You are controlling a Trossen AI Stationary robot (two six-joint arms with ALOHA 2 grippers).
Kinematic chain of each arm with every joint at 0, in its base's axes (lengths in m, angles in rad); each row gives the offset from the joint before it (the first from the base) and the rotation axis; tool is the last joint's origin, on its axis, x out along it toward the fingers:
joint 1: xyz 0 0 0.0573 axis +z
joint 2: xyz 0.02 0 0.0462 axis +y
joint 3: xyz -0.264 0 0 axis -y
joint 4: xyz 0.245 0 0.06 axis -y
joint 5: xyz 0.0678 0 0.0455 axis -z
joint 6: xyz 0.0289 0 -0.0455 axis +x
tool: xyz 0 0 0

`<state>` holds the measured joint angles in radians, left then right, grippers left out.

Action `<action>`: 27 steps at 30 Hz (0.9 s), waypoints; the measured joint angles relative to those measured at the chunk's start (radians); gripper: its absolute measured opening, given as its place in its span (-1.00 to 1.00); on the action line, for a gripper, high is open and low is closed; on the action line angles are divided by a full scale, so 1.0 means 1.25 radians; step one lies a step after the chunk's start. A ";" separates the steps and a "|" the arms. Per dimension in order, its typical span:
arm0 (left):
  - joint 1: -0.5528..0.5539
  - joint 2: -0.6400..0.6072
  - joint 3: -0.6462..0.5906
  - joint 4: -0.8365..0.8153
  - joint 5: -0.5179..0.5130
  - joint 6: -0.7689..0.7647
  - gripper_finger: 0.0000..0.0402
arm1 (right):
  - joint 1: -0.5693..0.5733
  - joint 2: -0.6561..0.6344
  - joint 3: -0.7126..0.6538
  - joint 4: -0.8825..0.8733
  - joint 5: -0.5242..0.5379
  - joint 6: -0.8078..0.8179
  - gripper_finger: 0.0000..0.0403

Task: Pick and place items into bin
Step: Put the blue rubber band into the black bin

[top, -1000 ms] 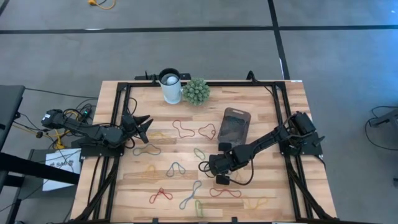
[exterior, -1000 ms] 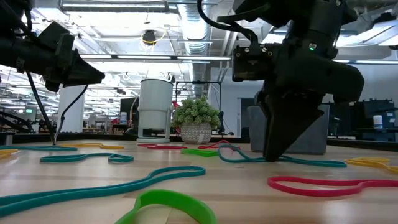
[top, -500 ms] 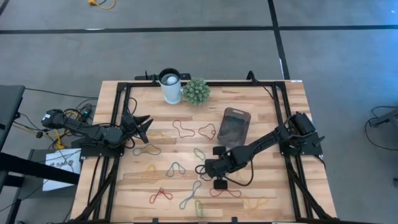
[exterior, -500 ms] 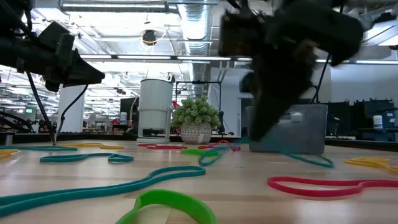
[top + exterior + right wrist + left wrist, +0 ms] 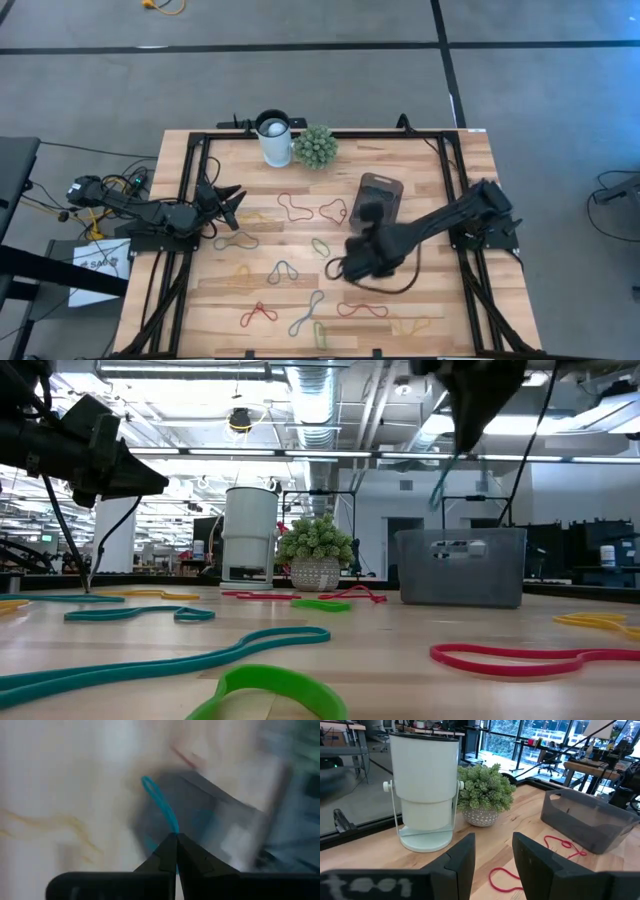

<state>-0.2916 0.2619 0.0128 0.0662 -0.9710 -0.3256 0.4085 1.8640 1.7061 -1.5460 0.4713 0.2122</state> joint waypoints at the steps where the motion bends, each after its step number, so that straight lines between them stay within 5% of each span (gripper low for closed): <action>1: 0.000 0.000 0.000 0.000 0.000 0.000 -0.40 | -0.006 -0.025 0.001 -0.022 0.017 0.006 -1.00; 6: 0.000 0.000 0.000 0.000 0.000 -0.001 -0.40 | -0.055 -0.218 -0.039 0.015 0.008 -0.023 -1.00; 12: 0.000 0.000 0.000 0.000 -0.008 -0.015 -0.40 | -0.175 -0.459 -0.178 0.133 0.102 0.027 -1.00; 17: 0.000 0.000 0.000 -0.003 -0.048 -0.016 -0.40 | -0.305 -0.617 -0.444 0.428 -0.018 -0.049 -1.00; 22: 0.000 0.000 0.000 -0.003 -0.075 -0.016 -0.40 | -0.388 -0.654 -0.686 0.733 -0.240 -0.153 -1.00; 27: 0.000 0.000 0.000 -0.003 -0.077 -0.016 -0.40 | -0.433 -0.598 -0.768 0.764 -0.231 -0.149 -1.00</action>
<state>-0.2920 0.2619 0.0124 0.0627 -1.0676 -0.3450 -0.1325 1.1159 0.7464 -0.5907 0.1820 0.0262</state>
